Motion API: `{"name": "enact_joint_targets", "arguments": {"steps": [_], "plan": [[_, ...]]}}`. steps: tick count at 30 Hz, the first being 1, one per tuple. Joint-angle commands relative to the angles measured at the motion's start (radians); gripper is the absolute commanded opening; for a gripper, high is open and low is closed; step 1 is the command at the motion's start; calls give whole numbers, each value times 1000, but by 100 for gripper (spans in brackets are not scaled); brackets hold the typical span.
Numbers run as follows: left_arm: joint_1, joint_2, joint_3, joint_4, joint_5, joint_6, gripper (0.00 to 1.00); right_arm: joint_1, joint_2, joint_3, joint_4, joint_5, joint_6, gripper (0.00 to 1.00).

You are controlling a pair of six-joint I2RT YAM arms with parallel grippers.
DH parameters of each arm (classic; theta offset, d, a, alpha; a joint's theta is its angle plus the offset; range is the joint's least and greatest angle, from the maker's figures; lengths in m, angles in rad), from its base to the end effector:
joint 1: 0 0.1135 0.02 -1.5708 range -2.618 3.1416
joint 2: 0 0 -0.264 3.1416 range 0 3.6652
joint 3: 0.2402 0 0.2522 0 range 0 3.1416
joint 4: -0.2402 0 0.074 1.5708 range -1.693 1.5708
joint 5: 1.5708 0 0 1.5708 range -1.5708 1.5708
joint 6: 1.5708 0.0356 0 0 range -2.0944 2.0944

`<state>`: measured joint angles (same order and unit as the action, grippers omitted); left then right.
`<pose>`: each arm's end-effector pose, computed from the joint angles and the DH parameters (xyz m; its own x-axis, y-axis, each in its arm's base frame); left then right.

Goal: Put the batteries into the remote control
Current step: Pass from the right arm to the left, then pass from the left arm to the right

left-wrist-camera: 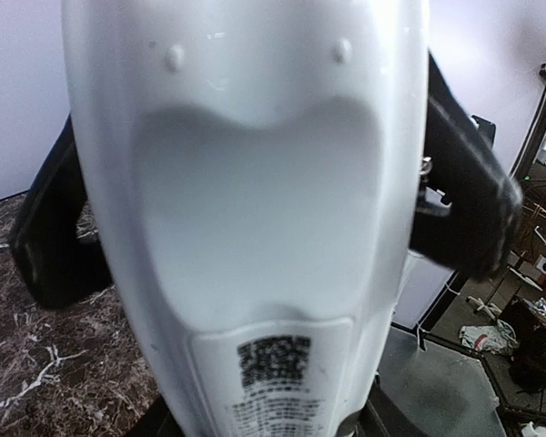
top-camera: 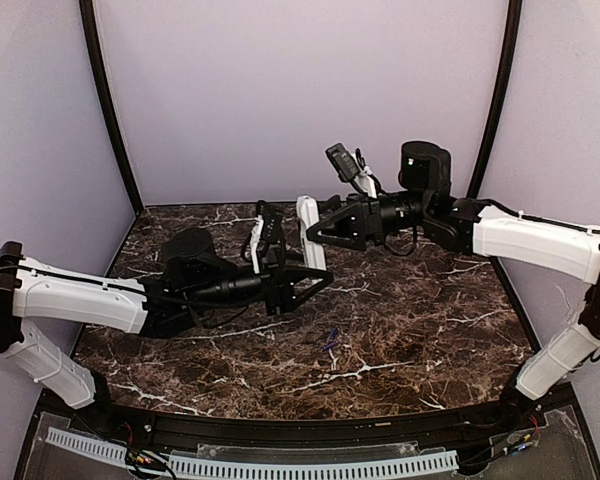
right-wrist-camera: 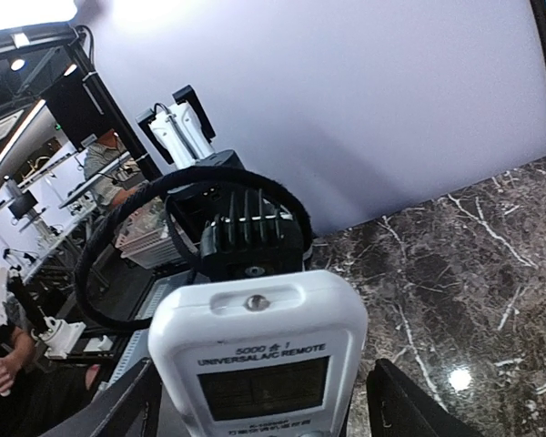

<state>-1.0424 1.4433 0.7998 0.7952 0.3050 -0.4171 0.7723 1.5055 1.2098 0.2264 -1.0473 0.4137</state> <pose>0.1547 -0.2862 0.2927 -0.3247 -0.2103 -0.9222 0.9208 0.1524 -0.3590 0.2264 0.2636 0.3566 -0.4344 -0.1426 -0.8893 -0.8661 -0.2047 0.4560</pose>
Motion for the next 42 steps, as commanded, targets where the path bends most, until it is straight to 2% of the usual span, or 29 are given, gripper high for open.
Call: {"name": "enact_joint_targets", "arguments": {"steps": [1,6,11,13,28,35,42], "plan": [[0,-62,-10,-87,-130,76,34,7,-56,46,-162,181,-39,81],[0,-87,6,-218,-256,150,31,-1,-67,103,-344,305,-79,83],[-1,-73,47,-369,-424,182,26,2,-27,198,-513,405,-73,74],[-1,-68,50,-385,-443,183,26,4,-10,222,-546,424,-68,71],[-1,-24,105,-451,-487,166,26,63,92,319,-616,572,-35,60],[-2,6,136,-474,-491,157,26,71,128,348,-624,614,-32,47],[-3,15,142,-467,-496,150,26,72,147,344,-595,629,-25,43]]}}
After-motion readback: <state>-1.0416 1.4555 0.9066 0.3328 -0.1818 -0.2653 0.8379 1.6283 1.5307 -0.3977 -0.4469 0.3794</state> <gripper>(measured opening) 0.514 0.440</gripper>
